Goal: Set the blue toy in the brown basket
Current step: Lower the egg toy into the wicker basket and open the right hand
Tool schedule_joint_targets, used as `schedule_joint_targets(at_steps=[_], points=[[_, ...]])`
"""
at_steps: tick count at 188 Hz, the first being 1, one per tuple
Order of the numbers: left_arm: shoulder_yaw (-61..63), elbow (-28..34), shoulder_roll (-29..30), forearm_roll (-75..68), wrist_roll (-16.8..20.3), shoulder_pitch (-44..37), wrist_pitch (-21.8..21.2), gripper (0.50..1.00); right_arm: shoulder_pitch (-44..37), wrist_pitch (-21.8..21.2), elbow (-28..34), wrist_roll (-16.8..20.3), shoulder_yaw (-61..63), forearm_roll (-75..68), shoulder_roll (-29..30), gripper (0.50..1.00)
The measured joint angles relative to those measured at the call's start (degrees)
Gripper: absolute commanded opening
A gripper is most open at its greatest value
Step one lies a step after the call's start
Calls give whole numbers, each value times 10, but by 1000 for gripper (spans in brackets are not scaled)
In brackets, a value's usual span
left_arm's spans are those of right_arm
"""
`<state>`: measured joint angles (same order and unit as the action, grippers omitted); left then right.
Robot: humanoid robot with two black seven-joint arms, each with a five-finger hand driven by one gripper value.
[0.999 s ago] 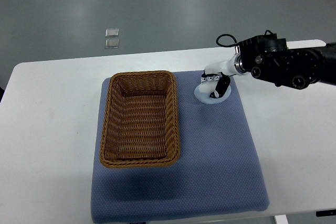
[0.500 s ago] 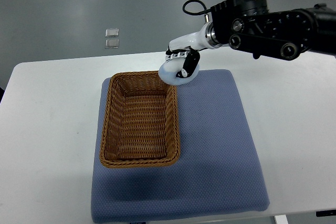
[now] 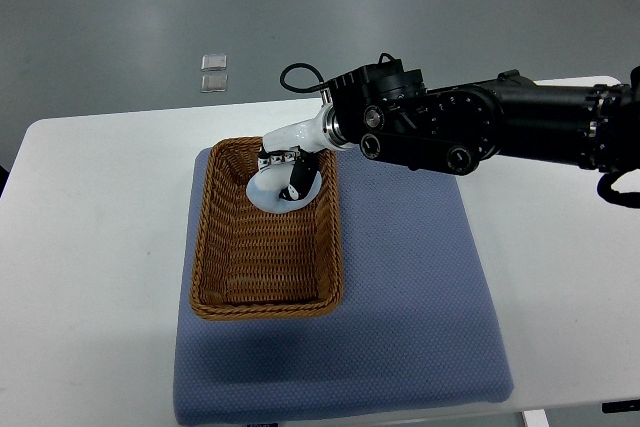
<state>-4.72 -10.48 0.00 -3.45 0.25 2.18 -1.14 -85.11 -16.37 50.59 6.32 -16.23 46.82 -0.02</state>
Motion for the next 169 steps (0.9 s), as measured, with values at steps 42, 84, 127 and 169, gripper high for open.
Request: schedule_joint_targets(at_steps=[42,84,127,169], points=[[1,2,0,0,0,0,0,1000,31,7,-11,-1,4,0,0,599],[0,1,0,0,0,0,0,1000,46,27,-11,-3,6,-27,0,607],[0,3,0,0,0,0,0,1000,60,45,-13,-3,12,-47,0,633],[-1,3,0,0,0,0,0,1000,77,50,-19,-6,13,-48,0,719]])
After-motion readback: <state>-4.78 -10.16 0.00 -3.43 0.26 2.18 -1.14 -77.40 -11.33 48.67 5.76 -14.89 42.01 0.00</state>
